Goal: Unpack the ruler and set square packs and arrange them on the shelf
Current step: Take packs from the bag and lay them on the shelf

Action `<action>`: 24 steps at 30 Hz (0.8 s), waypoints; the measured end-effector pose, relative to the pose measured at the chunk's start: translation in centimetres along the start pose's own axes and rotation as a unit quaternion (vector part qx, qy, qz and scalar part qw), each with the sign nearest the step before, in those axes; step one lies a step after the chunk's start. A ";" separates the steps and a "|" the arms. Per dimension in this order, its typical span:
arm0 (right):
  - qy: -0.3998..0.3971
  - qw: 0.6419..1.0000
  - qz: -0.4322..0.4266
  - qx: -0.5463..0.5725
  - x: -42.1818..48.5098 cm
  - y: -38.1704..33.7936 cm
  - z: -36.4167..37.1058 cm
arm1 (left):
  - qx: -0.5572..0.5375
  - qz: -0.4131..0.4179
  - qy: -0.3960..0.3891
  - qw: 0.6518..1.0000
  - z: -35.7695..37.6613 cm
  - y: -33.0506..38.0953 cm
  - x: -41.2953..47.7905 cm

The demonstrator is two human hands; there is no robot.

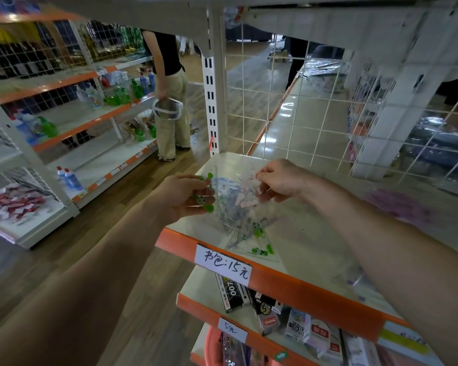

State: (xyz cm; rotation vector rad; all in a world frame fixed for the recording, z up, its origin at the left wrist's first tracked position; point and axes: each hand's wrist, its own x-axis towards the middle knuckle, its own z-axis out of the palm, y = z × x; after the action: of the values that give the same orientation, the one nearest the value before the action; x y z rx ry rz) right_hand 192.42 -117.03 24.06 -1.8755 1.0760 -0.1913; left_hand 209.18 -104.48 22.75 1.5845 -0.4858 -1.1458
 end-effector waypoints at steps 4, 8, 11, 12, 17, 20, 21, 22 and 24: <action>0.027 0.999 0.001 -0.022 0.1 -0.1 -0.3 | -0.030 0.001 -0.007 1.000 0.2 0.1 0.1; 0.040 0.999 0.024 0.027 0.1 0.2 -1.0 | -0.076 -0.012 -0.006 0.997 0.0 -0.2 0.4; 0.032 0.999 0.029 0.013 0.1 0.5 -1.3 | -0.095 -0.030 -0.005 0.995 0.1 -0.5 0.5; 0.022 0.999 0.028 0.011 0.0 0.5 -1.3 | -0.099 -0.034 -0.005 0.994 0.2 -0.6 0.5; -0.036 0.999 -0.024 -0.009 -0.6 1.2 -3.0 | -0.123 -0.050 -0.025 0.991 1.0 -1.0 0.8; -0.024 0.998 -0.052 -0.006 -1.4 1.4 -4.7 | -0.121 -0.052 -0.059 0.990 2.7 -0.6 0.9; -0.022 0.998 -0.056 -0.002 -1.6 1.5 -5.3 | -0.124 -0.054 -0.076 0.988 3.4 -0.4 0.9; -0.018 0.998 -0.059 -0.001 -2.0 1.7 -5.9 | -0.129 -0.055 -0.096 0.985 4.3 -0.2 0.9; 0.012 0.997 -0.064 -0.027 -2.8 2.2 -7.6 | -0.131 -0.050 -0.132 0.981 5.9 0.0 1.0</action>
State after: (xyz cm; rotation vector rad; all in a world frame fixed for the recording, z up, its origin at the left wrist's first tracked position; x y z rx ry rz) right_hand 185.45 -120.25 27.38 -1.9980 0.9860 -0.2620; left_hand 204.59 -108.32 22.56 1.2481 -0.4103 -1.4440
